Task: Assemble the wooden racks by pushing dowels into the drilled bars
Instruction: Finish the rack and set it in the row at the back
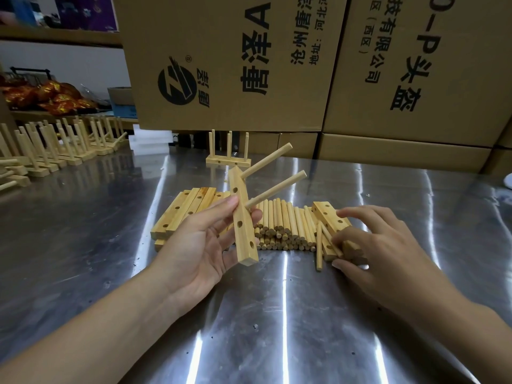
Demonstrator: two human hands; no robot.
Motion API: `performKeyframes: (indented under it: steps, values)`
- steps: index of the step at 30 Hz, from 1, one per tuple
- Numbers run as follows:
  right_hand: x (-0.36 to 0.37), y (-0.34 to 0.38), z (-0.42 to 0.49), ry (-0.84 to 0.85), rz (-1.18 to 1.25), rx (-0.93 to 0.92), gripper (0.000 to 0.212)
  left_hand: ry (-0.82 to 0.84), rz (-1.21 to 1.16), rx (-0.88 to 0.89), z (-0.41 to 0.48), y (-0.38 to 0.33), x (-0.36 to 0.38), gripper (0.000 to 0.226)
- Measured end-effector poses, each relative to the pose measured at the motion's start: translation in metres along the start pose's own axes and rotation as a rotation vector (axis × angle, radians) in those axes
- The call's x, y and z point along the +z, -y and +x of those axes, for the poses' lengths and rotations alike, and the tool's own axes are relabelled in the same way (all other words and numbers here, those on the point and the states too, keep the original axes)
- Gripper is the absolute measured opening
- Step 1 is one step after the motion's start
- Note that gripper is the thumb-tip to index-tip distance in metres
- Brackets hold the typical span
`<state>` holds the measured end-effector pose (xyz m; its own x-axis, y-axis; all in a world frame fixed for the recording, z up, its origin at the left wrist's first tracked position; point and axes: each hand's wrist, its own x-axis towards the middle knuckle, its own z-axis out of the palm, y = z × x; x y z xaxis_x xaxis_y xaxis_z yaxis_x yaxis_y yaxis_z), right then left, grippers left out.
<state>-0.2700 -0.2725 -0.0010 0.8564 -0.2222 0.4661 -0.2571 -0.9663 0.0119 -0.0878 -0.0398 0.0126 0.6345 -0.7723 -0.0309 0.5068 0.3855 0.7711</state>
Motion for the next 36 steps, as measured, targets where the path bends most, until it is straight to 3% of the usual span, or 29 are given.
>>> performKeyframes:
  steps: [5,9,12,14,17,22,36]
  values:
    - [-0.004,0.004,0.0,-0.093,-0.005,-0.045,0.011,0.005,0.003,-0.011,0.0,0.0,0.0,0.044]
    - [-0.016,0.008,0.001,-0.353,0.064,-0.005,0.013,0.016,-0.002,-0.009,0.001,0.001,0.0,0.046]
    - [-0.028,0.017,0.001,-0.493,0.498,0.129,0.012,0.03,0.012,-0.005,0.001,0.002,0.0,0.044]
    - [-0.034,0.024,0.004,-0.457,0.898,0.208,0.016,0.047,0.017,-0.001,0.002,0.004,-0.001,0.044]
    - [-0.036,0.03,0.005,-0.401,1.118,0.246,0.021,0.095,0.049,-0.001,0.001,0.007,-0.001,0.042]
    - [-0.029,0.036,0.002,-0.333,1.184,0.209,0.021,0.165,0.082,-0.008,0.0,0.009,-0.001,0.037]
    - [-0.036,0.05,-0.002,-0.319,1.068,0.056,0.018,0.151,0.084,0.03,0.006,0.011,-0.009,0.06]
